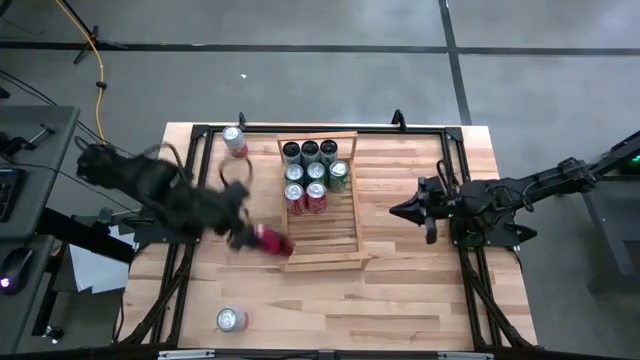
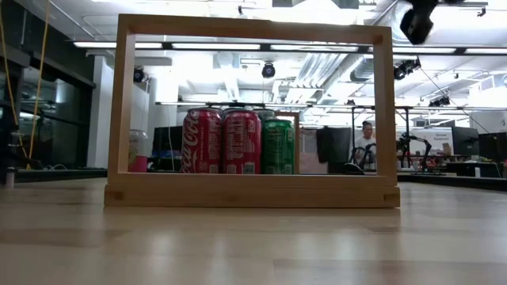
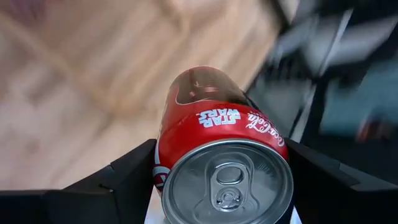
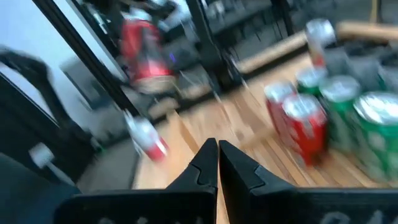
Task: Place canned beverage on shelf
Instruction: Put the red can on the shelf aligned with the other red cans
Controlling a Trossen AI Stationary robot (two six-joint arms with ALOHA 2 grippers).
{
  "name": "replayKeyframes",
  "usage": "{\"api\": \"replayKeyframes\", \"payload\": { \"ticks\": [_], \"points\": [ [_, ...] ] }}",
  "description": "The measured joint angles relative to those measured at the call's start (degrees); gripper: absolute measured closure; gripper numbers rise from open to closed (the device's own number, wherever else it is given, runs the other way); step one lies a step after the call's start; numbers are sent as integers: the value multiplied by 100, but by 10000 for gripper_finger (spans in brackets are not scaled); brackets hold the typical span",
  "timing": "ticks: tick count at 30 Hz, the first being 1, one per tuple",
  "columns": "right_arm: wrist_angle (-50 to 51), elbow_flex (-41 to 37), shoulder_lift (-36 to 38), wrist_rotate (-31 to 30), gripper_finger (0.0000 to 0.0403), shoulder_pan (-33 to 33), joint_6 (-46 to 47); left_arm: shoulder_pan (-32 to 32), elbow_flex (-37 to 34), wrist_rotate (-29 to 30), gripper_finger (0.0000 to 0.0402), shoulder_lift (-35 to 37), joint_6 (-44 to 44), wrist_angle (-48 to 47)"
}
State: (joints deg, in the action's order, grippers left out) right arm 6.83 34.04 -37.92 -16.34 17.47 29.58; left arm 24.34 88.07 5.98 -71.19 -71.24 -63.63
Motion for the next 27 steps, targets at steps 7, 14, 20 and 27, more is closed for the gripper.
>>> {"api": "replayKeyframes", "payload": {
  "ticks": [7,14,20,27],
  "points": [
    [-2216,2,-333,0,402,2,-178,-1381,120,828,120,356,729,1024],
    [-4942,7,-1462,23,402,2,-558,-2187,116,96,120,282,4140,1612],
    [-5415,386,-2423,28,402,-12,-106,-1840,110,283,120,206,7517,1578],
    [-5166,1287,-3276,43,402,-205,44,-1078,109,1844,120,32,10888,1503]
  ]
}}
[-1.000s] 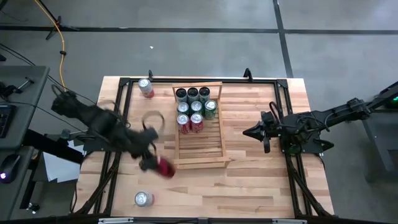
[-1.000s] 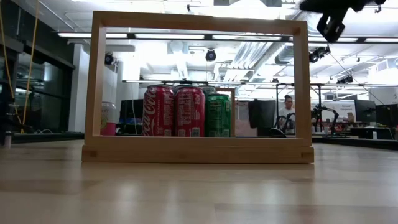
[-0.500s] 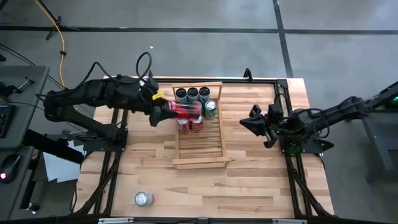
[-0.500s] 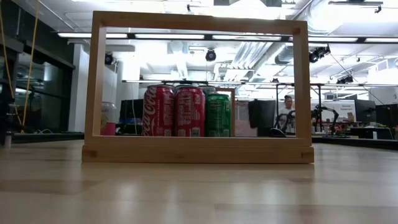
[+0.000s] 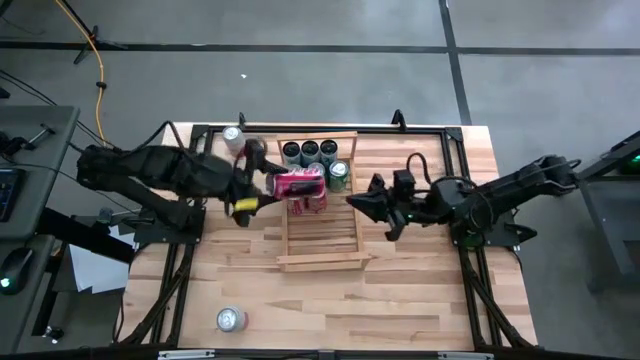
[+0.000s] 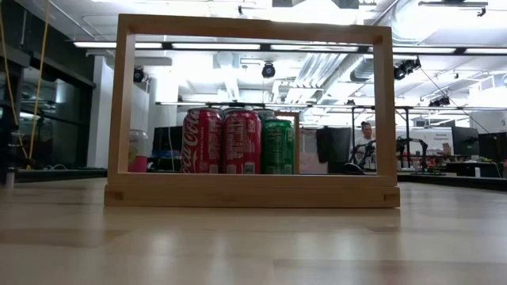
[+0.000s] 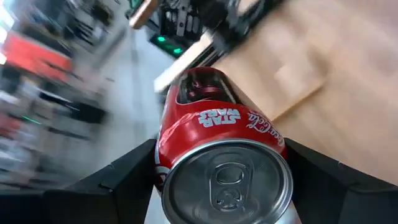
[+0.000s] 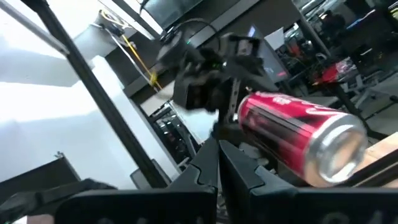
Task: Place canned beverage on shelf
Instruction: Put the red can on the shelf aligned with the other red cans
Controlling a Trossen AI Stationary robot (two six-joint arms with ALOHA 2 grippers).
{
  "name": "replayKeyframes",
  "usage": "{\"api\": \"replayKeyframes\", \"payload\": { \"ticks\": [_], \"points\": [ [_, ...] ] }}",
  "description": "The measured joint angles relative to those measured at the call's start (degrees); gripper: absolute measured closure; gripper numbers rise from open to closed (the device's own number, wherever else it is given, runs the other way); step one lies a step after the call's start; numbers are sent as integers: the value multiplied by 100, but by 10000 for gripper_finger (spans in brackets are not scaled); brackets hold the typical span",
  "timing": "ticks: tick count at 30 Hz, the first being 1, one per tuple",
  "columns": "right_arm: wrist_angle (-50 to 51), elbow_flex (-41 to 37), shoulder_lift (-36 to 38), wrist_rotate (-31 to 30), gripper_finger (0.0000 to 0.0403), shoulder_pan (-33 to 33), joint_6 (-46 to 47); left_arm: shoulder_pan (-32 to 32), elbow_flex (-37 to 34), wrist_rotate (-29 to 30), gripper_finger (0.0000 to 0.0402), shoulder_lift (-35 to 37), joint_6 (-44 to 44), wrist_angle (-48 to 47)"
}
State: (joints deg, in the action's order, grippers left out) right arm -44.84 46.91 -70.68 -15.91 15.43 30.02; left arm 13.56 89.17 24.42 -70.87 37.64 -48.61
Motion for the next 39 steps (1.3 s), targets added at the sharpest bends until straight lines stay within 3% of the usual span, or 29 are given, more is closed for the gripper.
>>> {"api": "replayKeyframes", "payload": {
  "ticks": [3,7,12,15,24,28,32,39],
  "points": [
    [457,403,-159,3,402,-135,166,362,0,959,120,-112,1265,-10],
    [1876,1038,-187,5,401,-412,642,763,1,2137,120,-335,2578,-15],
    [3952,1836,-188,108,369,-830,1221,1059,1,2752,120,-624,3218,-48],
    [4697,2196,-188,503,318,-1107,1486,1187,1,2838,120,-741,3327,-91],
    [6312,2839,-183,1702,109,-1910,2361,1353,0,3194,120,-759,3465,-111],
    [6339,2779,-199,2076,66,-2190,2726,1353,2,3209,120,-761,3463,-117],
    [6120,2721,-394,2219,59,-2280,3012,1355,1,3293,120,-761,3464,-86],
    [4347,2721,-1028,3100,59,-2291,3414,1355,2,3474,120,-761,3448,-6]
  ]
}}
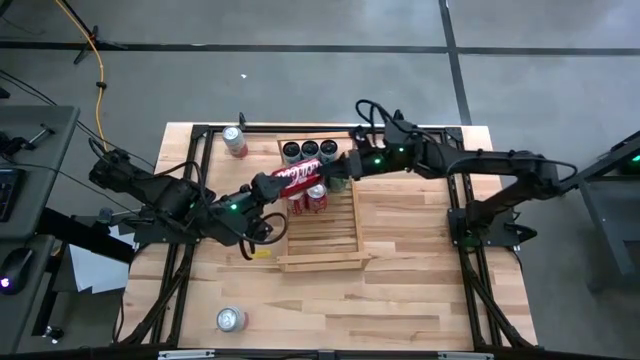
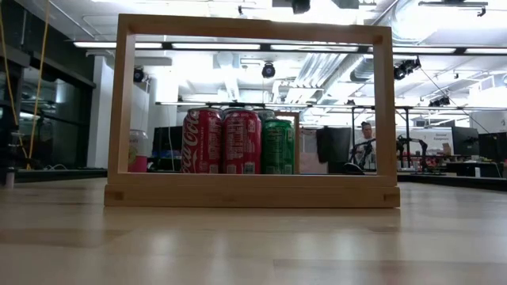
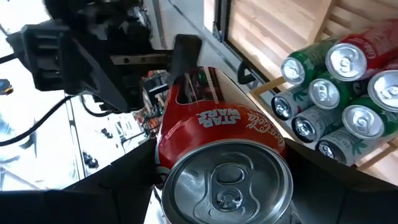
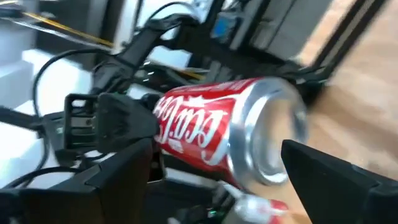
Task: Place canned beverage on shelf
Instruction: Put the red can on the shelf aligned with the other red cans
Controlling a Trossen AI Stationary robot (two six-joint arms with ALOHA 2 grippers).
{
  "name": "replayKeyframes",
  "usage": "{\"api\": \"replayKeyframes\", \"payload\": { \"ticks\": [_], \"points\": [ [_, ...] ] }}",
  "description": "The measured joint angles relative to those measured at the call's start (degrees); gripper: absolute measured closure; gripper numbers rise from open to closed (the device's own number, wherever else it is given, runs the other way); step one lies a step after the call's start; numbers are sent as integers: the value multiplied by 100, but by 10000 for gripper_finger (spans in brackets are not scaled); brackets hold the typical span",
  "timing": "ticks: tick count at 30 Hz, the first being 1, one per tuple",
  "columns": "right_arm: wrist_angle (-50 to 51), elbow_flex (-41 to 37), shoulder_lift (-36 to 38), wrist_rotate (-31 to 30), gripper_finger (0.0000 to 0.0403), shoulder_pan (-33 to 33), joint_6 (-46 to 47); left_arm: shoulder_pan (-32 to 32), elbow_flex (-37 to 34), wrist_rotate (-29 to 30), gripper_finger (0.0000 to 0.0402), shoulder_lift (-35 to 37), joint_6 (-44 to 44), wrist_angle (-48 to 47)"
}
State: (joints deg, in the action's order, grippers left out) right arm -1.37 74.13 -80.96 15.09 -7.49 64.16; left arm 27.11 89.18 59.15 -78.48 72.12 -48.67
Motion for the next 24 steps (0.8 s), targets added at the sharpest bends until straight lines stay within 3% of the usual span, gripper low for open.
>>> {"api": "replayKeyframes", "payload": {
  "ticks": [10,24],
  "points": [
    [-630,0,-377,280,59,-1,443,7,-6,195,120,12,-143,118],
    [-287,11,-359,284,59,-6,535,-31,-10,243,120,-7,250,196]
  ]
}}
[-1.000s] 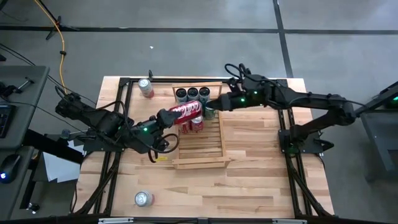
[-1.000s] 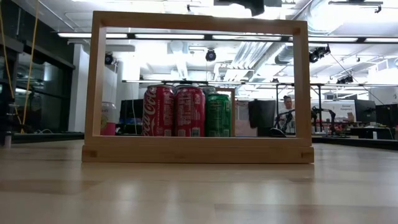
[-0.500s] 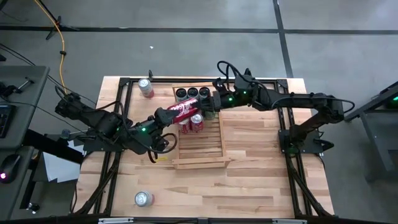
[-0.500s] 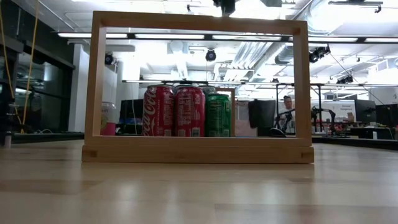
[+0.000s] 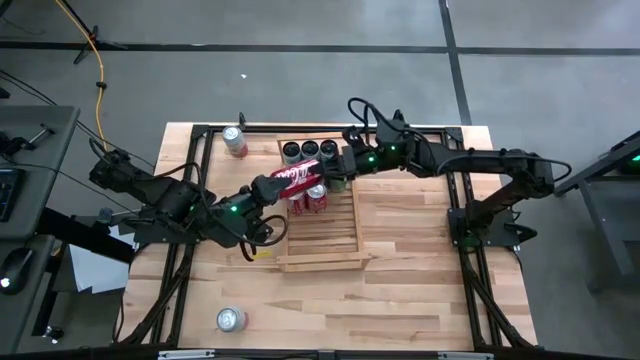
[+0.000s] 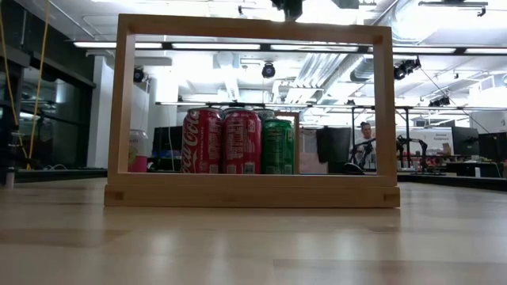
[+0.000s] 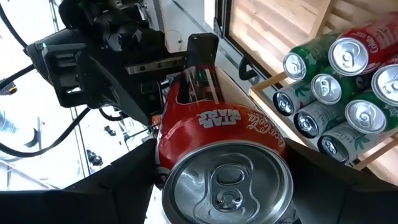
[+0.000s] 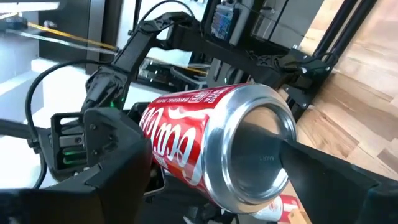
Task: Place canned beverage on shelf
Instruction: Put the red can on the shelf aligned with the other red cans
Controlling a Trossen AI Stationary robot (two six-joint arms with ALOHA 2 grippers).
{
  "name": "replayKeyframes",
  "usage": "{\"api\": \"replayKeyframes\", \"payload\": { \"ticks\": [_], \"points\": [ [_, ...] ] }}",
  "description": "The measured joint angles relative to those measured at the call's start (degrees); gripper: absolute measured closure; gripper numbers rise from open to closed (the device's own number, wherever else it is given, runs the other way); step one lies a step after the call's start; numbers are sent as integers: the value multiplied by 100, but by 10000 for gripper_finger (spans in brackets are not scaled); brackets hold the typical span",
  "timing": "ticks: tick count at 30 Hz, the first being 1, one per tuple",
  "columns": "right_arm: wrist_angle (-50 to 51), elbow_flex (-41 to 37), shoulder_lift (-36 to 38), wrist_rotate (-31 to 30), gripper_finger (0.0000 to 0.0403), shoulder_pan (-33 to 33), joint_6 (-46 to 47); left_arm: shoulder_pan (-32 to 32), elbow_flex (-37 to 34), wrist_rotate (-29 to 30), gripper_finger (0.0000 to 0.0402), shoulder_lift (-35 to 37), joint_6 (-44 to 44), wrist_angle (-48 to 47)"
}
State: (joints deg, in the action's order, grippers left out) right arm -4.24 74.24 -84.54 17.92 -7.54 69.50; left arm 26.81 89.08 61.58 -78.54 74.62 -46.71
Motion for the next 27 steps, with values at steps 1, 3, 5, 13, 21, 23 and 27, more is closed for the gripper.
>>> {"api": "replayKeyframes", "payload": {
  "ticks": [1,3,5,13,21,23,27],
  "points": [
    [3,0,-1,99,59,-33,-31,0,0,10,120,0,-14,2],
    [-14,0,-4,359,59,-115,-78,7,0,19,120,0,-45,17],
    [-57,2,8,592,59,-208,-93,49,0,62,120,0,-104,36],
    [716,-11,464,581,59,-526,-635,61,22,425,120,20,-458,91],
    [1444,-13,701,96,59,-512,-876,62,22,389,120,55,-959,28],
    [1449,-13,703,63,59,-500,-776,63,22,379,120,55,-989,42],
    [1437,-13,696,-284,59,-467,-789,63,20,267,120,61,-1001,37]
  ]
}}
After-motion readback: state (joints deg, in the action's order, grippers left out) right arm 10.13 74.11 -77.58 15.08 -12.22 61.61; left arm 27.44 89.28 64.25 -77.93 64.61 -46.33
